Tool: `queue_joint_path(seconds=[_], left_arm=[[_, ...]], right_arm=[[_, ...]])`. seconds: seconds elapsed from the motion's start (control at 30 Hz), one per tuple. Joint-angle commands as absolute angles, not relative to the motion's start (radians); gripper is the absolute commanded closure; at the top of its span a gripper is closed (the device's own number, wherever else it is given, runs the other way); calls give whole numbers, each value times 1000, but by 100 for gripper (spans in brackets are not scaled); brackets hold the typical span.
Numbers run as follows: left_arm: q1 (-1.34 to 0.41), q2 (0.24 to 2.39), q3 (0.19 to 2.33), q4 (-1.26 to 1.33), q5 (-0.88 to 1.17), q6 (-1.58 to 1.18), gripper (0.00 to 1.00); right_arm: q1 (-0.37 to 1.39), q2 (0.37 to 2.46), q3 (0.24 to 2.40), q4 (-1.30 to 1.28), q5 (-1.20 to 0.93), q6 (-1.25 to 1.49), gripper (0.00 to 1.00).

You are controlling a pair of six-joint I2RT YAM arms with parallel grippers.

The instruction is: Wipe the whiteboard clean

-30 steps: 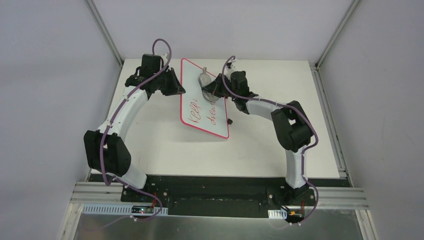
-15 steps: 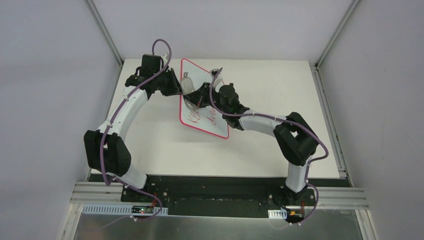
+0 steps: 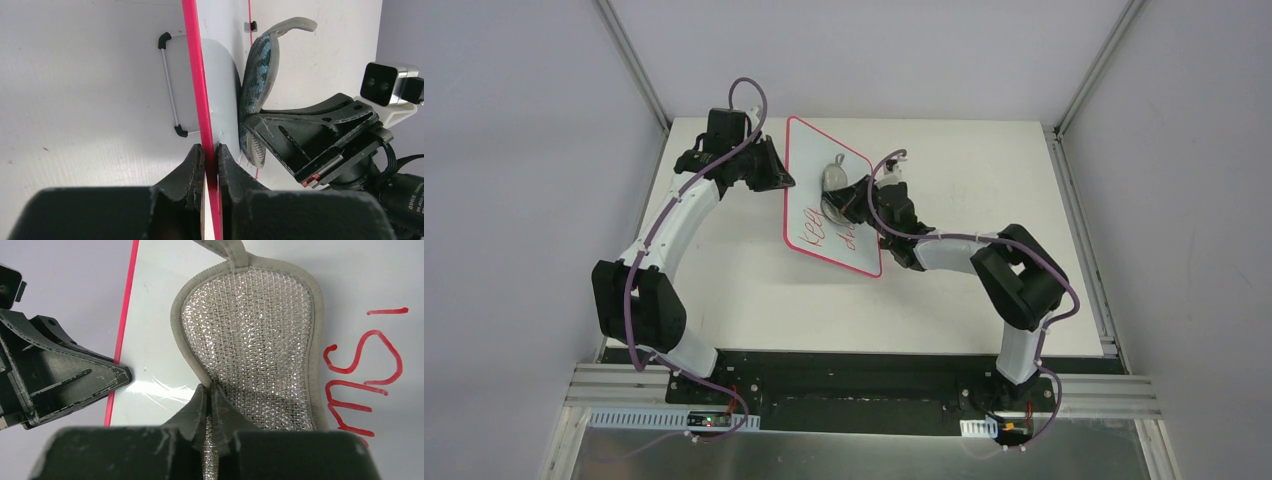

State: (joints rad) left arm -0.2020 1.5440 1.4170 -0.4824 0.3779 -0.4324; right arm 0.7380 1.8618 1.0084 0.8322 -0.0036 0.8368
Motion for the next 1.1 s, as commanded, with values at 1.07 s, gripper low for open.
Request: queue_joint_path(seconds=[1.07], left_arm=[[-234, 1543, 1401, -446, 412, -411, 100]], right_arm=[[551, 2167, 1434, 352, -474, 667, 100]])
